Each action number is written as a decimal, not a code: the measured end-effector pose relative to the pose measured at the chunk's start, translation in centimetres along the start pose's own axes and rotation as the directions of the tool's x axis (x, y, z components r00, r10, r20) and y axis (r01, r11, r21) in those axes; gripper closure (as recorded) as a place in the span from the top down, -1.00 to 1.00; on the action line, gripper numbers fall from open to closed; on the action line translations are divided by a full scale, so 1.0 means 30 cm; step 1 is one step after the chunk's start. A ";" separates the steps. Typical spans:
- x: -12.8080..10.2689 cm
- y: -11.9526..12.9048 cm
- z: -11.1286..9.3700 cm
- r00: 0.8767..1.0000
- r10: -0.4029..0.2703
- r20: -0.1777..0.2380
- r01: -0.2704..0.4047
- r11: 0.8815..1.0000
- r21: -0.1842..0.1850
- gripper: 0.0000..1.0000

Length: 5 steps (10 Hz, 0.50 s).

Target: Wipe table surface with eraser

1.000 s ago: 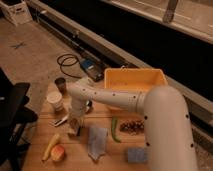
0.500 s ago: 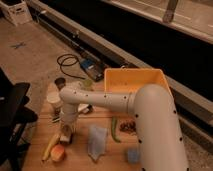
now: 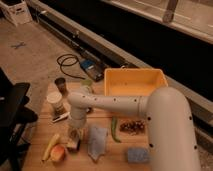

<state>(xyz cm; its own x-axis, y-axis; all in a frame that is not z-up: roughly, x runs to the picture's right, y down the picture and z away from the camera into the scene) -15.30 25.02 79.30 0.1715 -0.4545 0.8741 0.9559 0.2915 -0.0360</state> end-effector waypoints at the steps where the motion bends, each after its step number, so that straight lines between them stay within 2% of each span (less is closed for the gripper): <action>1: 0.017 0.033 -0.013 1.000 0.021 -0.008 -0.021 1.000 -0.011 -1.00; 3: 0.096 0.041 -0.050 0.998 0.043 -0.039 -0.044 0.999 -0.019 -1.00; 5: 0.153 0.030 -0.074 0.998 0.031 -0.064 -0.033 0.999 -0.032 -1.00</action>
<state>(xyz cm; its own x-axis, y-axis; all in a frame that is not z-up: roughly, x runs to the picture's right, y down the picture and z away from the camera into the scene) -13.12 21.32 82.21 0.2157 -0.4979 0.8400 0.9569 0.2792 -0.0802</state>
